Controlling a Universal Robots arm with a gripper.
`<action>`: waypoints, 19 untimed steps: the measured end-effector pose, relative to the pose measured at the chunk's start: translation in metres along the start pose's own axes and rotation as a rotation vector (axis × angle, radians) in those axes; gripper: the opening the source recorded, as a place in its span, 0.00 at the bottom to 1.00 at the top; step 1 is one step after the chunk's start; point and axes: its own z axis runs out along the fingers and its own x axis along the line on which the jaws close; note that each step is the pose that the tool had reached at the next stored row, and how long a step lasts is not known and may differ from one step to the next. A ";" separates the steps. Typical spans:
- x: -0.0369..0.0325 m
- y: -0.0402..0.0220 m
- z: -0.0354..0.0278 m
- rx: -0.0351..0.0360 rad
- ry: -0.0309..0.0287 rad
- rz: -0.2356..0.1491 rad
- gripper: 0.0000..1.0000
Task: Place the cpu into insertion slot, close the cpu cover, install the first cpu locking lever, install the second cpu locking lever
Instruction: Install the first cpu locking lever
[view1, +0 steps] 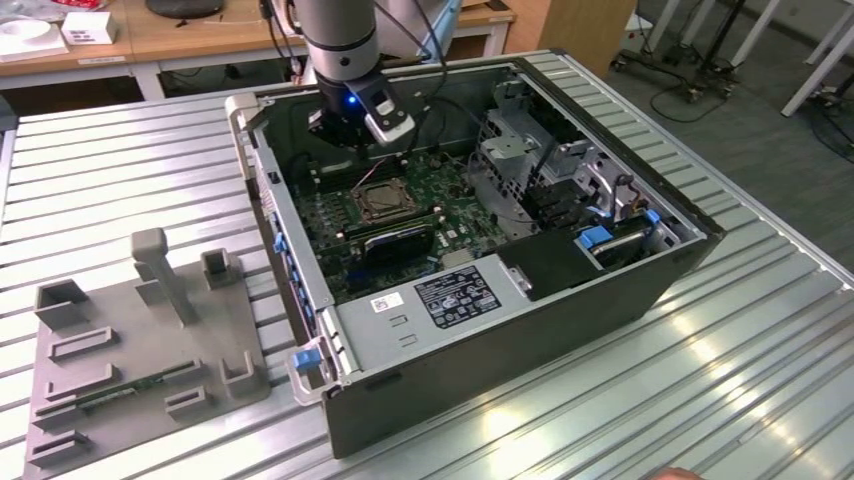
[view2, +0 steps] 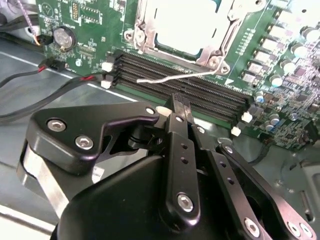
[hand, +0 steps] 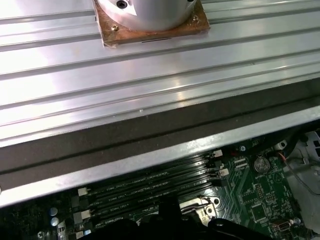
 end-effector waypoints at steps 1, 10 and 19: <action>-0.0001 -0.0016 0.0010 0.0001 0.0000 0.000 0.10; -0.0014 -0.0082 0.0129 0.0002 0.0000 0.000 0.10; -0.0069 -0.0068 0.0183 0.0000 0.0000 0.000 0.10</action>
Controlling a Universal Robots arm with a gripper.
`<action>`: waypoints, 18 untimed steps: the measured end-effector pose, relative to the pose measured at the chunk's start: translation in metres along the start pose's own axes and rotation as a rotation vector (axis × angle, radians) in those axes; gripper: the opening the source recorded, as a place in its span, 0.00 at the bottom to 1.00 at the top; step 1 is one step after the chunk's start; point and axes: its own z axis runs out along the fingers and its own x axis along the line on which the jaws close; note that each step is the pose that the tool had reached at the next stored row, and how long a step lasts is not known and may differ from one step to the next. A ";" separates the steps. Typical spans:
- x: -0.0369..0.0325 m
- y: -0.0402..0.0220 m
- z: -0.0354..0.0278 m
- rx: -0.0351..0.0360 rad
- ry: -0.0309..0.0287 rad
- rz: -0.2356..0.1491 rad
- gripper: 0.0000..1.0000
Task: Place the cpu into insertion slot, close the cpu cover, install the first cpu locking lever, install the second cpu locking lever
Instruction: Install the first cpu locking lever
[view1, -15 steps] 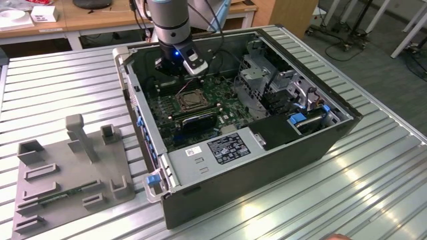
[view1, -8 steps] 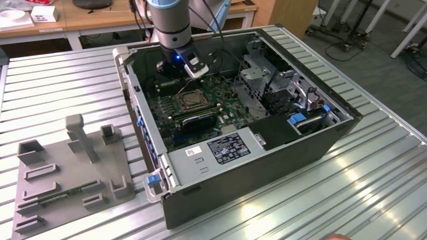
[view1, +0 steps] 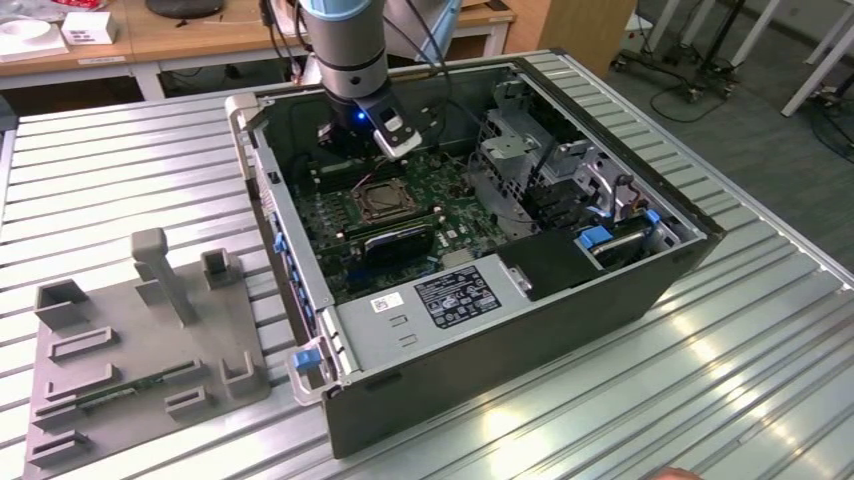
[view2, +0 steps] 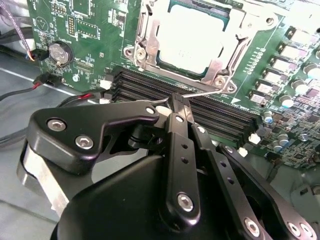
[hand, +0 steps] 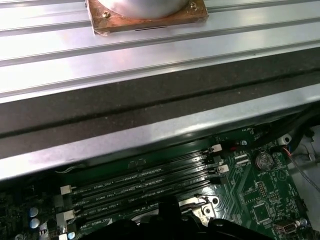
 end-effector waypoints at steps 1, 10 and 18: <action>-0.0001 0.0006 0.0003 0.0000 -0.0001 0.000 0.10; 0.0007 0.0037 0.0012 -0.0001 0.0000 0.000 0.10; -0.0028 0.0036 0.0062 0.0001 0.0001 0.000 0.10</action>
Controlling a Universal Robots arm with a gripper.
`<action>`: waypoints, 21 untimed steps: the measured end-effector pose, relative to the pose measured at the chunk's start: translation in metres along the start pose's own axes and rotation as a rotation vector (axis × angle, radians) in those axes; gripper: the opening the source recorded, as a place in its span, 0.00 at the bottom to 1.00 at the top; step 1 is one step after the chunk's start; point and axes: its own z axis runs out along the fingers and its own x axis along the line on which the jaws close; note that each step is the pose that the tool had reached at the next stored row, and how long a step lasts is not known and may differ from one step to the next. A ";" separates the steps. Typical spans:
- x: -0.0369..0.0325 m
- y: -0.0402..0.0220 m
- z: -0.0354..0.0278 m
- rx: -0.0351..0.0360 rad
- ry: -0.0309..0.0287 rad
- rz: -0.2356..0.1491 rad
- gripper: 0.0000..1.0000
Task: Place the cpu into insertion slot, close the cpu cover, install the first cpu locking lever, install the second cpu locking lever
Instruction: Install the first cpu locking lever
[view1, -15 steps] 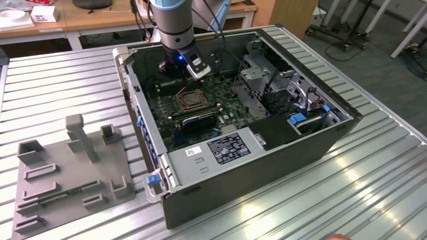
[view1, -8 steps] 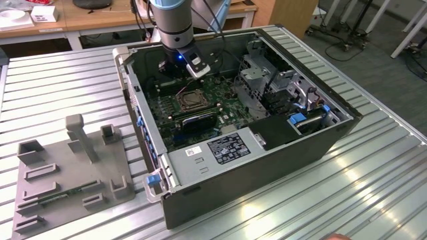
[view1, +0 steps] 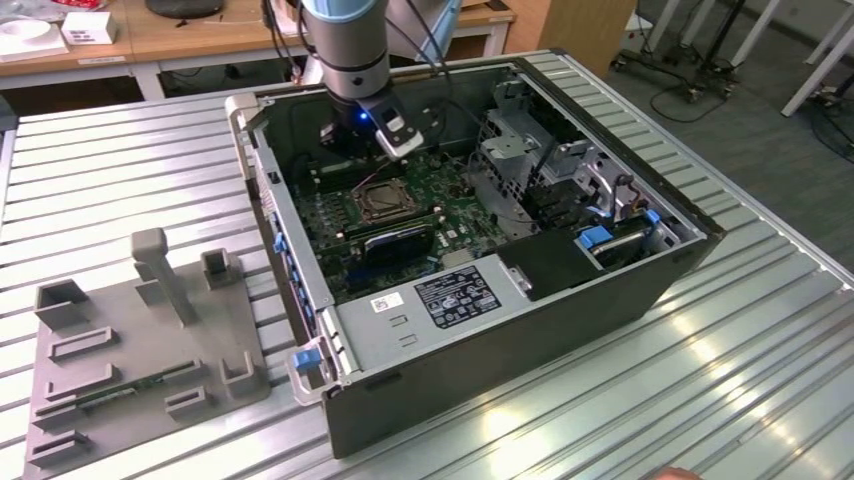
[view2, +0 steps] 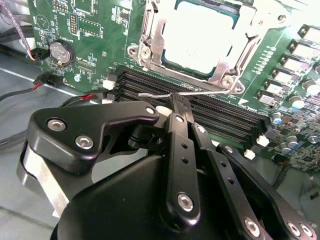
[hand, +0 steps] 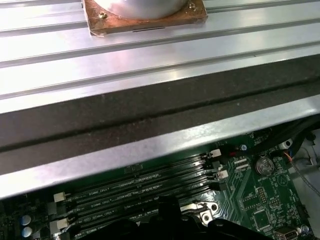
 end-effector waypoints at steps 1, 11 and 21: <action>-0.0003 -0.0001 0.0009 0.0000 -0.0001 0.000 0.10; -0.0005 -0.0010 0.0048 -0.0001 -0.0001 0.000 0.10; -0.0004 -0.0029 0.0130 0.0000 0.0000 0.000 0.10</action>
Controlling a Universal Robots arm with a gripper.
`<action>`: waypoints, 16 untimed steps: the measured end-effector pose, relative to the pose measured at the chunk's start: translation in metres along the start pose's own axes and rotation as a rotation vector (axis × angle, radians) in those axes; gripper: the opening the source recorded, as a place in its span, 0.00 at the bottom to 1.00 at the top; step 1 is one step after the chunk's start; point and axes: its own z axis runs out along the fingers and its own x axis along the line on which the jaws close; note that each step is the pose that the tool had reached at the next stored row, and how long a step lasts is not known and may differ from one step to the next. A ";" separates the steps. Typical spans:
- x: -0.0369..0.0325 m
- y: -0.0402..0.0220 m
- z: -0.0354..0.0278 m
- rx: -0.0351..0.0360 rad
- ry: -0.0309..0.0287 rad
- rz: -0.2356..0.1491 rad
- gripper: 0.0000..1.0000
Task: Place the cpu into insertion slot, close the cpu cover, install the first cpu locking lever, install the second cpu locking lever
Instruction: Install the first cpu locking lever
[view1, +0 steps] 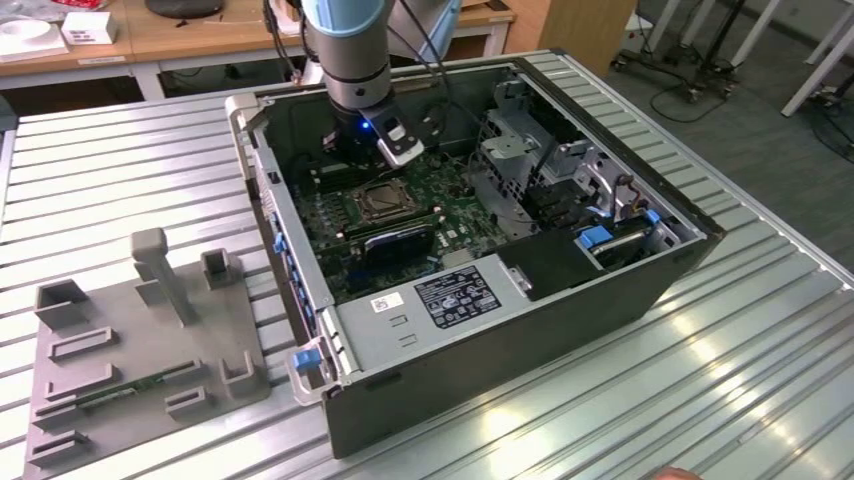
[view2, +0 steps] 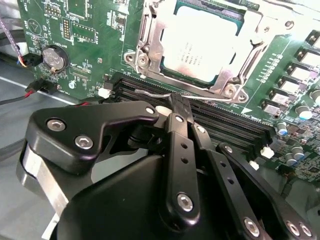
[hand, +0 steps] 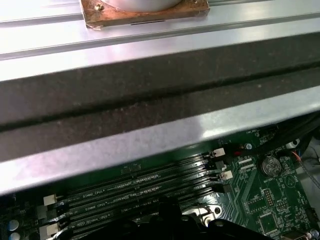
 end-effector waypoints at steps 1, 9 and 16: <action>-0.0003 -0.0001 0.0006 0.0001 0.0000 0.000 0.10; -0.0028 -0.0005 0.0056 0.0000 0.0000 0.000 0.10; -0.0047 -0.0005 0.0084 0.0001 0.0000 0.000 0.10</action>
